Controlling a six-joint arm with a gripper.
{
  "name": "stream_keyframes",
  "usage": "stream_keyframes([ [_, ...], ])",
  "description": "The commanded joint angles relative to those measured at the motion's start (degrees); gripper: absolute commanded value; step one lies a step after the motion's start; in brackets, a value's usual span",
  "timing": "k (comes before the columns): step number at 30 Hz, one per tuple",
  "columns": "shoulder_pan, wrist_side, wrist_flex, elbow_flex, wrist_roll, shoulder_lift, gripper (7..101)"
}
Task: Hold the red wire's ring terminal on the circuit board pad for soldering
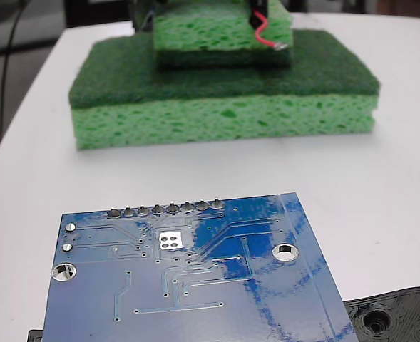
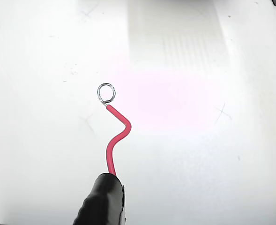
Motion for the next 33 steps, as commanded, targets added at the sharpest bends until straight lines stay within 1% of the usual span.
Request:
stream_keyframes([
  [1, 0.1, -0.5, -0.2, -0.4, 0.2, 0.1, 100.3],
  [18, 0.3, 0.2, -0.2, -0.8, 0.8, 0.1, 100.3],
  [23, 1.9, -0.4, 0.4, -3.3, 1.0, 0.1, 100.3],
  [27, 2.6, -0.2, 0.9, -5.8, -0.4, -0.4, 100.3],
  [29, 4.1, -1.1, 1.1, -7.3, -0.8, -1.6, 100.3],
  [33, 5.4, -2.4, -0.7, -11.0, -1.1, -7.6, 100.3],
])
